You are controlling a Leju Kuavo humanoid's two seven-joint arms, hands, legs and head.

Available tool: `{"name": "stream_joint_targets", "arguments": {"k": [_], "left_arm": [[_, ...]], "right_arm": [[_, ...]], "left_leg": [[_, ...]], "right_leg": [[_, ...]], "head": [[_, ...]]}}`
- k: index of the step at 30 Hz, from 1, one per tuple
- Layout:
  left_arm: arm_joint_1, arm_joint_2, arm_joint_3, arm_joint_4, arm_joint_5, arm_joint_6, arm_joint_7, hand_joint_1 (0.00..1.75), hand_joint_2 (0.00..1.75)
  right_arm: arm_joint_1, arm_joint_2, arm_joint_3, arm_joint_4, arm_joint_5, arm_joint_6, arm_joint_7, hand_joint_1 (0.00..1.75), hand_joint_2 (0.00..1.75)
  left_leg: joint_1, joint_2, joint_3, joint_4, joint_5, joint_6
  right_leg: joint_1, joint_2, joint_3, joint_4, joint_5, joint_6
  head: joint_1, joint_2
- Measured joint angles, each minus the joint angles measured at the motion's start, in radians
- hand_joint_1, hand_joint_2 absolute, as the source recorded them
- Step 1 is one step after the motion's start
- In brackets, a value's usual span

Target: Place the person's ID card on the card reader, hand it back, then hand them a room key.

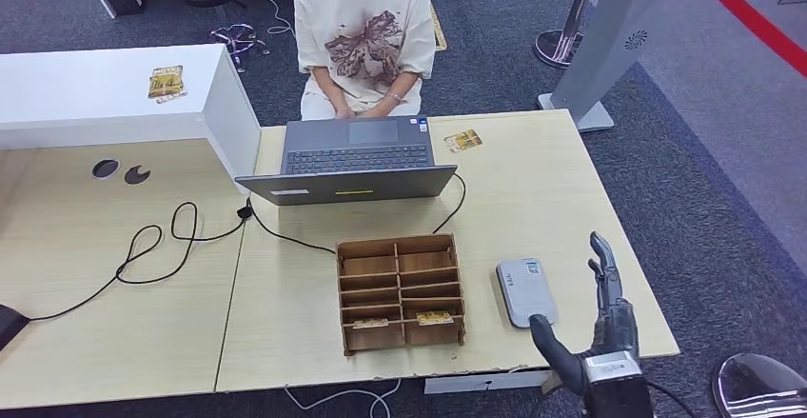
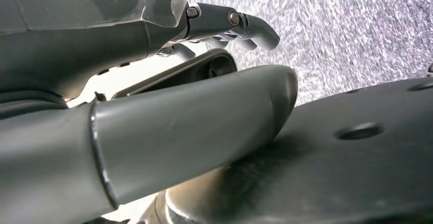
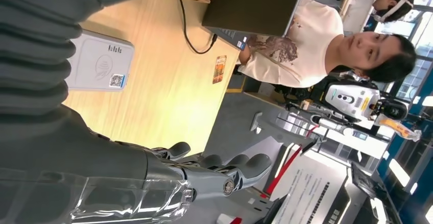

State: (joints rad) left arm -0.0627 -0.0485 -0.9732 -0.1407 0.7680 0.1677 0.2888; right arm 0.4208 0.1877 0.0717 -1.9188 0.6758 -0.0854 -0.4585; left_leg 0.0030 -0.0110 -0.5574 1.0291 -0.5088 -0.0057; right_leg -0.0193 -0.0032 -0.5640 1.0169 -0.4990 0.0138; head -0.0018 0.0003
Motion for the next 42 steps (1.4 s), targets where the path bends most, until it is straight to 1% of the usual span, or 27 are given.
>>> {"name": "stream_joint_targets", "arguments": {"k": [5, 11, 14, 16, 20, 24, 28, 35, 38, 42], "left_arm": [[-0.003, 0.001, -0.021, 0.003, 0.008, -0.006, 0.003, 0.00, 0.00], [-0.005, 0.002, -0.030, 0.004, 0.004, -0.014, 0.004, 0.00, 0.00], [-0.008, 0.002, -0.052, 0.006, -0.010, -0.021, 0.014, 0.00, 0.00], [-0.009, 0.003, -0.066, 0.007, -0.016, -0.024, 0.021, 0.00, 0.00], [-0.010, 0.004, -0.076, 0.008, -0.007, -0.024, 0.024, 0.00, 0.00], [-0.011, 0.005, -0.092, 0.009, 0.016, -0.024, 0.022, 0.00, 0.00], [-0.012, 0.005, -0.110, 0.010, 0.029, -0.024, 0.021, 0.00, 0.00], [-0.012, 0.007, -0.142, 0.010, 0.050, -0.036, 0.026, 0.00, 0.00], [-0.015, 0.007, -0.143, 0.010, 0.076, -0.059, 0.040, 0.00, 0.00], [-0.016, 0.007, -0.144, 0.010, 0.094, -0.070, 0.048, 0.00, 0.00]], "right_arm": [[0.003, 0.000, 0.000, 0.000, 0.034, -0.012, -0.008, 0.00, 1.75], [0.007, -0.017, 0.024, -0.016, 0.058, -0.045, -0.052, 0.00, 1.75], [0.008, -0.029, 0.050, -0.026, 0.113, -0.089, -0.040, 0.00, 1.75], [0.008, -0.041, 0.071, -0.030, 0.155, -0.115, -0.017, 0.00, 1.75], [0.007, -0.084, 0.127, -0.032, 0.238, -0.181, 0.059, 0.00, 1.75], [0.005, -0.152, 0.204, -0.029, 0.350, -0.250, 0.178, 0.00, 1.75], [0.000, -0.215, 0.283, -0.023, 0.408, -0.303, 0.246, 0.00, 1.75], [-0.026, -0.299, 0.403, -0.018, 0.574, -0.357, 0.394, 0.00, 1.75], [-0.048, -0.326, 0.455, -0.012, 0.625, -0.377, 0.444, 0.00, 1.75], [-0.077, -0.355, 0.513, -0.001, 0.711, -0.383, 0.530, 0.00, 1.75]], "left_leg": [[0.000, 0.000, 0.000, 0.000, 0.000, 0.000], [0.000, 0.000, 0.000, 0.000, 0.000, 0.000], [0.000, 0.000, 0.000, 0.000, 0.000, 0.000], [0.000, 0.000, 0.000, 0.000, 0.000, 0.000], [0.000, 0.000, 0.000, 0.000, 0.000, 0.000], [0.000, 0.000, 0.000, 0.000, 0.000, 0.000], [0.000, 0.000, 0.000, 0.000, 0.000, 0.000], [0.000, 0.000, 0.000, 0.000, 0.000, 0.000], [0.000, 0.000, 0.000, 0.000, 0.000, 0.000], [0.000, 0.000, 0.000, 0.000, 0.000, 0.000]], "right_leg": [[0.000, 0.000, 0.000, 0.000, 0.000, 0.000], [0.000, 0.000, 0.000, 0.000, 0.000, 0.000], [0.000, 0.000, 0.000, 0.000, 0.000, 0.000], [0.000, 0.000, 0.000, 0.000, 0.000, 0.000], [0.000, 0.000, 0.000, 0.000, 0.000, 0.000], [0.000, 0.000, 0.000, 0.000, 0.000, 0.000], [0.000, 0.000, 0.000, 0.000, 0.000, 0.000], [0.000, 0.000, 0.000, 0.000, 0.000, 0.000], [0.000, 0.000, 0.000, 0.000, 0.000, 0.000], [0.000, 0.000, 0.001, 0.000, 0.000, 0.000]], "head": [[0.000, 0.000], [0.000, 0.000], [0.000, 0.000], [0.000, 0.000], [0.000, 0.000], [0.000, 0.000], [0.000, 0.000], [0.000, 0.000], [0.000, 0.000], [0.000, 0.000]]}}
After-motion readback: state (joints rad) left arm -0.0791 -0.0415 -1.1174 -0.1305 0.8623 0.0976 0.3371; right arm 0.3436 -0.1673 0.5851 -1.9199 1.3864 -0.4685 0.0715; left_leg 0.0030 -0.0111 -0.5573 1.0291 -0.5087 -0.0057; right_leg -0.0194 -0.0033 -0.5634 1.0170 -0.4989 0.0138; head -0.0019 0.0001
